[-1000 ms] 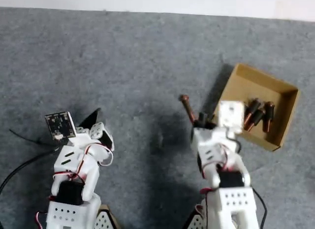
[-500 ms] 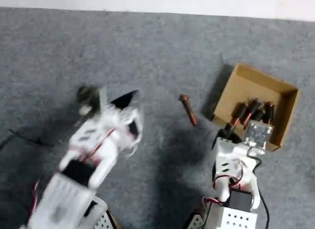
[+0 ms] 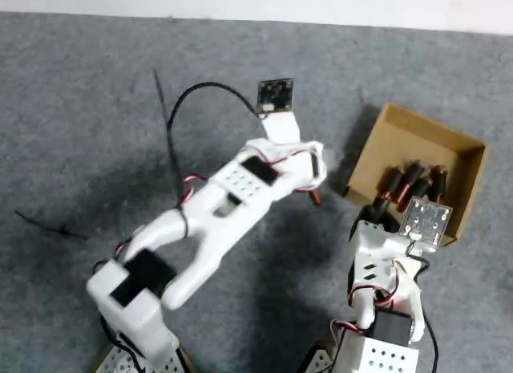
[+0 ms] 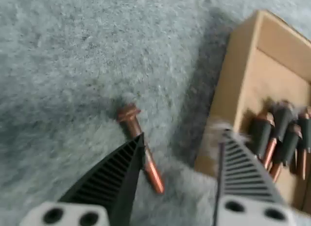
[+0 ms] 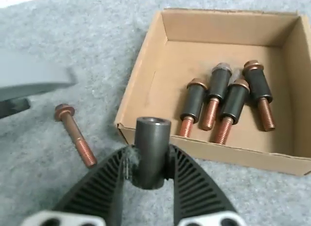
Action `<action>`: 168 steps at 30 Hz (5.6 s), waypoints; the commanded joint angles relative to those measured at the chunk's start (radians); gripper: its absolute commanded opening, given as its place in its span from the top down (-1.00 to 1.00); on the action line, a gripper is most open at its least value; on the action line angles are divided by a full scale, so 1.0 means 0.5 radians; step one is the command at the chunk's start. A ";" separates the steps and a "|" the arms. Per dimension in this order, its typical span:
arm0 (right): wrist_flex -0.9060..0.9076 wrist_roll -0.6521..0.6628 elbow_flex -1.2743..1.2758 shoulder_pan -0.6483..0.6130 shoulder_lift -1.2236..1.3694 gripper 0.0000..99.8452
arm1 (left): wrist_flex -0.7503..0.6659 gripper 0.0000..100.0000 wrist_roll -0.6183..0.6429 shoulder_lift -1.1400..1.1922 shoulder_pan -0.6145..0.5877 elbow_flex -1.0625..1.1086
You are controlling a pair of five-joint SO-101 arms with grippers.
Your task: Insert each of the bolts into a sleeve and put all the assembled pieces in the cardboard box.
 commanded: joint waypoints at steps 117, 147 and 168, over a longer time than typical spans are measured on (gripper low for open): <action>-0.628 0.669 0.293 -1.155 -0.011 0.99 | -1.034 0.99 -0.368 -2.435 -0.250 1.852; -0.713 0.853 0.293 -1.456 -0.011 0.99 | -1.031 0.99 -0.135 -2.736 -0.158 2.085; -0.713 0.850 0.287 -1.453 -0.017 0.99 | -1.028 0.99 -0.132 -2.736 -0.296 2.091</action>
